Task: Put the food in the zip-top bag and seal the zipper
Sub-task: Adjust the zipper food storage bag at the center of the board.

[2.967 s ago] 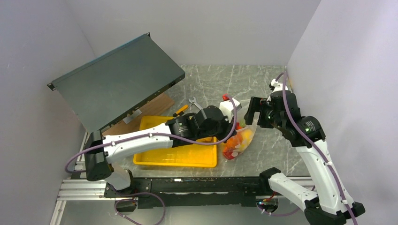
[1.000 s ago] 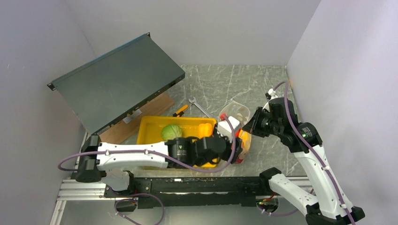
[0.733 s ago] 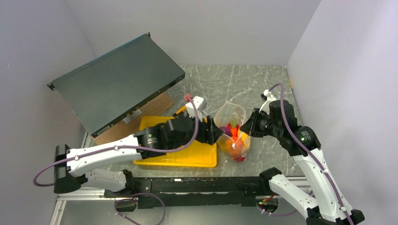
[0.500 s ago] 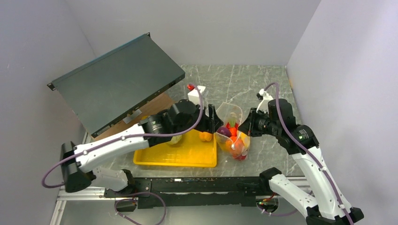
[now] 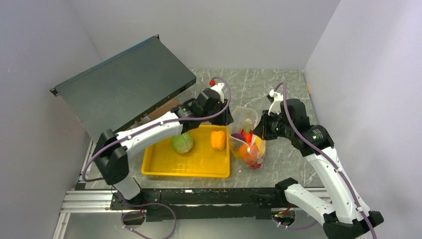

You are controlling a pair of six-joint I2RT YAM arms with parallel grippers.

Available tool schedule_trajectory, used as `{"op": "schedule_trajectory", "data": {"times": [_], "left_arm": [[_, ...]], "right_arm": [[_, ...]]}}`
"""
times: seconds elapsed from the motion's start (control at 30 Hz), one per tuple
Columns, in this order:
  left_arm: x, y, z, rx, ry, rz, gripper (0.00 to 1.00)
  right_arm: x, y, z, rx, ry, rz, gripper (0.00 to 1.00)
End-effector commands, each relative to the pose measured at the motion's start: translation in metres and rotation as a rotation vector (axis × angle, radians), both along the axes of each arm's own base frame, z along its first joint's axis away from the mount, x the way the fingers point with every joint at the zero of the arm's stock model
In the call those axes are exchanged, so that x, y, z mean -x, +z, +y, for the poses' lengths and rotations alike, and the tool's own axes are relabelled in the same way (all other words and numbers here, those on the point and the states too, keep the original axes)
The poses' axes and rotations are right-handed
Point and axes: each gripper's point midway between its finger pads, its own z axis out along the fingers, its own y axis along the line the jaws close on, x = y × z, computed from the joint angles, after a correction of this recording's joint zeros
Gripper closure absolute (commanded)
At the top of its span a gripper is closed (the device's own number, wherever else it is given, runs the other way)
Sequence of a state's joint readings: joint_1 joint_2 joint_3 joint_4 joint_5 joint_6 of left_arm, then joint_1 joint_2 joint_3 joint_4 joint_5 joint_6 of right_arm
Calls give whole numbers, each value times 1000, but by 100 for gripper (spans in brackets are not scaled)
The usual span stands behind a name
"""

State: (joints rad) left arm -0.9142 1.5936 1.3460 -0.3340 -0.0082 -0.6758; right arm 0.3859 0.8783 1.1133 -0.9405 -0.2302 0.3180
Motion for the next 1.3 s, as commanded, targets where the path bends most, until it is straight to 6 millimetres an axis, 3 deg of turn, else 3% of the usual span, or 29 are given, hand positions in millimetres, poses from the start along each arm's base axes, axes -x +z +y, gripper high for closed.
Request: {"op": "schedule_trajectory", "data": {"times": [0.0,0.07,0.2,0.37,0.47,0.63,0.7,0.73,0.8,0.87,0.97,1.1,1.27], "left_arm": [[-29,50,-34,192,-102,-68,87],[-42,62,-34,201,-77,-101,100],[-69,96,-24,176,41,-195,100],[-86,118,-6,194,169,-254,100],[-99,111,7,217,255,-237,100],[-120,89,25,251,331,-167,100],[-125,84,31,240,360,-144,100],[-126,83,34,238,373,-136,100],[-129,83,41,243,402,-123,100],[-131,84,48,246,426,-117,100],[-133,85,51,252,440,-106,100],[-134,84,53,266,444,-89,100],[-137,80,52,250,434,-72,100]], "right_arm": [[-33,33,-14,59,-78,-172,100],[-49,43,-21,73,-151,-224,100],[-85,45,-27,105,-239,-308,100],[-134,51,-25,139,-294,-408,100],[-155,64,-7,117,-230,-471,100],[-174,53,20,102,-86,-529,100],[-177,45,21,100,-91,-508,99],[-177,41,23,86,-92,-490,92],[-170,34,35,43,-31,-464,62],[-162,33,39,15,-11,-440,39],[-149,35,22,38,-64,-470,14],[-134,49,12,-20,-92,-656,4],[-133,46,0,-79,-135,-810,6]]}}
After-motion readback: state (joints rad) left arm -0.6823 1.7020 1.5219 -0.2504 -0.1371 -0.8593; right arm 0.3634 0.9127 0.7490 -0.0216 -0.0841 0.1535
